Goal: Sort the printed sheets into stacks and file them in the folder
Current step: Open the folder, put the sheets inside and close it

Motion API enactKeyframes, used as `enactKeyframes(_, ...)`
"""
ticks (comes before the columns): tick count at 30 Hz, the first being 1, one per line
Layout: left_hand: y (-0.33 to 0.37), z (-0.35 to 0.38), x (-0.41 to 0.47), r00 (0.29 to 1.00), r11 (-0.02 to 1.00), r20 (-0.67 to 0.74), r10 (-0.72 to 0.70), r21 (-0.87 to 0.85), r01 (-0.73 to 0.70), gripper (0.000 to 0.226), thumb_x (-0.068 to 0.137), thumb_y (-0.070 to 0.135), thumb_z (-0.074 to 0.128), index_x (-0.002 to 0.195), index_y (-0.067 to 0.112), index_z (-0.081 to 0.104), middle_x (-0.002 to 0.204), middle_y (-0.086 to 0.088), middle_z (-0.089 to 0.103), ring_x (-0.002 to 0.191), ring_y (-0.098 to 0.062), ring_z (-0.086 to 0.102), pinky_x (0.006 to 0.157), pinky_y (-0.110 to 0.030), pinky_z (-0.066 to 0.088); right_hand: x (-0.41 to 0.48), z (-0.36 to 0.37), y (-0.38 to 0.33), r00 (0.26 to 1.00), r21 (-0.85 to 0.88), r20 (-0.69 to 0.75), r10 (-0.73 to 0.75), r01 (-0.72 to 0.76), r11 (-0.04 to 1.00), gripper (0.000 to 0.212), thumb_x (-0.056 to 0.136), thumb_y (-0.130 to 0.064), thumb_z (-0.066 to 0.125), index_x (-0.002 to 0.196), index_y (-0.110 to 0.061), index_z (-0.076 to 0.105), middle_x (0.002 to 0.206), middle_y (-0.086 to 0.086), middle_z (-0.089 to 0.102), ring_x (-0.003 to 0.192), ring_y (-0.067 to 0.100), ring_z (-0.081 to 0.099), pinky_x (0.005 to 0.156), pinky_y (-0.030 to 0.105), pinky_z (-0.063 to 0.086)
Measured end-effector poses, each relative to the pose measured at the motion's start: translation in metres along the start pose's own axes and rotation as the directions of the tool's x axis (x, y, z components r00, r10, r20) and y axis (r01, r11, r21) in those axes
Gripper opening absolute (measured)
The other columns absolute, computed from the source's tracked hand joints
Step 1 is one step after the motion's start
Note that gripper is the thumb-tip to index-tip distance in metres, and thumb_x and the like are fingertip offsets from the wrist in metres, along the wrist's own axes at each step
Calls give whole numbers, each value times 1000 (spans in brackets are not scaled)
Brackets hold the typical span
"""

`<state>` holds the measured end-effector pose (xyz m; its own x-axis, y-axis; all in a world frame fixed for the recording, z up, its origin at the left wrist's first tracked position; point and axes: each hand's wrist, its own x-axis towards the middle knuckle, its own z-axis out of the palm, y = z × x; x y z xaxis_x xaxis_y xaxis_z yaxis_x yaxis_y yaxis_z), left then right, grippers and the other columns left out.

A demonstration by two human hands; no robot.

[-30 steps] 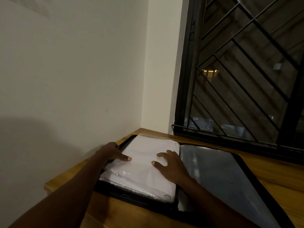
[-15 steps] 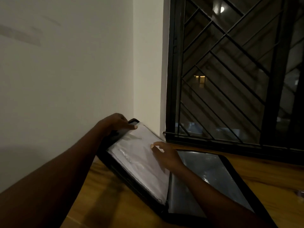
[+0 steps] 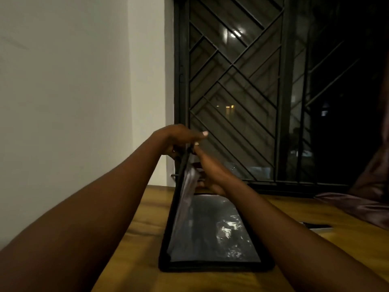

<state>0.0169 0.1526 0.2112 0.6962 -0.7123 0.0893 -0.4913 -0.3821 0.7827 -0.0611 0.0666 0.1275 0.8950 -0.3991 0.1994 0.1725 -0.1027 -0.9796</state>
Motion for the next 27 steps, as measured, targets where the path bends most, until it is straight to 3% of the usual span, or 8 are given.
enactKeyframes(3,3,36,6,987,984,159,18,-178,10,68,89,60,51,123,2,54,103,-21,62,89,-35,66,63,-44,60,-13,-39,4,999,2,-23,24,-24,1000,54,91,-64,38,124,-26,59,104,-2,68,92,17,66,73,35,57)
enactKeyframes(6,-4,69,13,956,976,291,41,-217,25,62,93,60,42,130,11,50,121,-22,59,107,-36,62,82,-53,56,-16,-79,24,990,31,-65,129,-127,991,32,92,-36,54,115,-17,65,111,7,70,102,25,65,86,40,54)
enactKeyframes(10,-14,106,11,911,996,413,7,77,-42,59,93,60,36,140,25,44,141,-12,49,128,-31,47,101,-57,43,-29,-119,50,958,54,-149,244,-239,970,20,88,3,47,97,-5,63,103,16,66,89,27,62,78,32,52)
enactKeyframes(14,-29,130,6,921,950,387,-39,300,-86,58,97,54,34,145,21,38,146,-10,43,134,-29,40,103,-46,39,-35,-149,82,929,60,-150,338,-333,941,25,88,7,47,106,-1,62,99,15,66,89,26,64,71,29,55)
enactKeyframes(16,-42,137,10,921,905,389,-22,400,-147,55,100,49,32,145,18,38,151,-7,37,137,-26,36,101,-38,35,-33,-160,105,912,36,-163,376,-375,926,30,87,8,48,114,1,60,112,18,64,103,32,61,84,37,53)
enactKeyframes(19,-66,145,23,894,824,445,-53,525,-213,53,98,48,41,144,23,42,155,-5,31,143,-25,27,111,-42,27,-26,-170,136,885,-160,-274,376,-428,890,17,88,4,55,102,3,63,113,21,63,100,34,60,88,42,49)
enactKeyframes(23,-97,153,46,832,798,540,-125,553,-240,42,90,44,58,131,33,55,144,1,45,135,-22,37,113,-46,30,-13,-177,159,904,-682,-388,178,-411,605,28,86,-29,66,107,-10,68,112,9,65,105,28,61,93,36,50)
enactKeyframes(27,-124,172,50,888,727,440,133,565,-389,44,93,53,49,132,33,52,133,-4,46,126,-19,40,107,-38,30,-20,-158,170,888,-836,-459,-41,-415,359,36,90,-38,57,120,-18,61,126,11,50,115,29,48,96,36,43)
